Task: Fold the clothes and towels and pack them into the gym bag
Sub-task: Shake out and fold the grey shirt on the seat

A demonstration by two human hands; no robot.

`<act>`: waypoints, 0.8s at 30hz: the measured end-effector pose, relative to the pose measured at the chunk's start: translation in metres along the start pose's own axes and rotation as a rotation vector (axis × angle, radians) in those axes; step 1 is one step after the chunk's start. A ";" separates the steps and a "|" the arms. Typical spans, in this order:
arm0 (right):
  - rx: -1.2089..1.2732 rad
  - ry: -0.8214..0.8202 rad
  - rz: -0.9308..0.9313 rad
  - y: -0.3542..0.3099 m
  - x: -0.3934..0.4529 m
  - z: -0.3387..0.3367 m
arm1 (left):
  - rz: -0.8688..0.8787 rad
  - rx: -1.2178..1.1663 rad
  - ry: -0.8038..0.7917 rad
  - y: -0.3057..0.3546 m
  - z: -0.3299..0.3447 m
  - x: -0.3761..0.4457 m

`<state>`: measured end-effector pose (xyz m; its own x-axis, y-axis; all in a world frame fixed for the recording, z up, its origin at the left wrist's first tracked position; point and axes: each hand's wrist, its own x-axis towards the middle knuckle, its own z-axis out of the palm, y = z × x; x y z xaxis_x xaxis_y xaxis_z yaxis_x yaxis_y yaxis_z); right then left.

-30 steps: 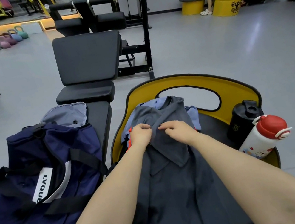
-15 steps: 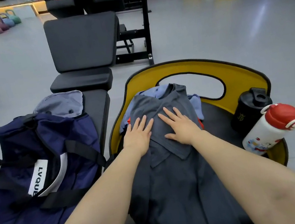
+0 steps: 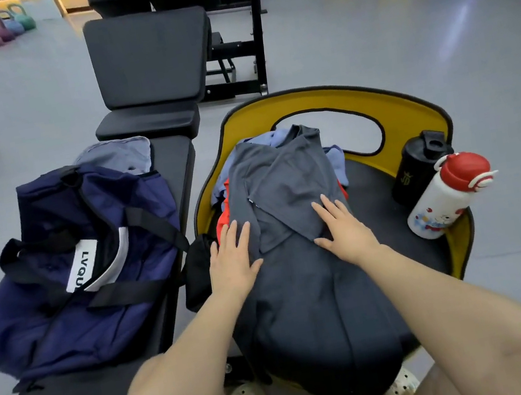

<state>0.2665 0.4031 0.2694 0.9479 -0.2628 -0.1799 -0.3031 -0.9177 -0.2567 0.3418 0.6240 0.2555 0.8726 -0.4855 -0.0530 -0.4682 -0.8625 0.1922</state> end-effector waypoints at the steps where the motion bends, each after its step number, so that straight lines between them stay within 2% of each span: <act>1: 0.016 -0.005 0.015 0.001 -0.011 0.005 | -0.038 -0.029 0.012 0.000 0.005 -0.011; 3: 0.040 -0.012 0.051 0.002 -0.033 0.017 | -0.102 -0.061 0.064 0.001 0.016 -0.033; 5: 0.042 0.005 0.103 0.003 -0.052 0.030 | -0.136 0.003 0.101 0.004 0.024 -0.051; 10: -0.115 0.068 0.181 0.001 -0.089 0.060 | -0.164 0.037 0.058 0.008 0.040 -0.072; 13: -0.177 0.034 0.224 0.000 -0.103 0.076 | -0.198 -0.068 -0.049 0.005 0.050 -0.080; 16: -0.155 0.017 0.259 -0.002 -0.110 0.087 | -0.253 -0.161 -0.086 -0.001 0.057 -0.086; 24: -0.090 0.095 0.220 -0.006 -0.120 0.091 | -0.251 -0.252 -0.007 0.011 0.060 -0.101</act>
<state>0.1456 0.4671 0.2060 0.8662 -0.4823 -0.1308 -0.4975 -0.8569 -0.1347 0.2404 0.6548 0.2046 0.9548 -0.2645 -0.1354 -0.1896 -0.8932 0.4078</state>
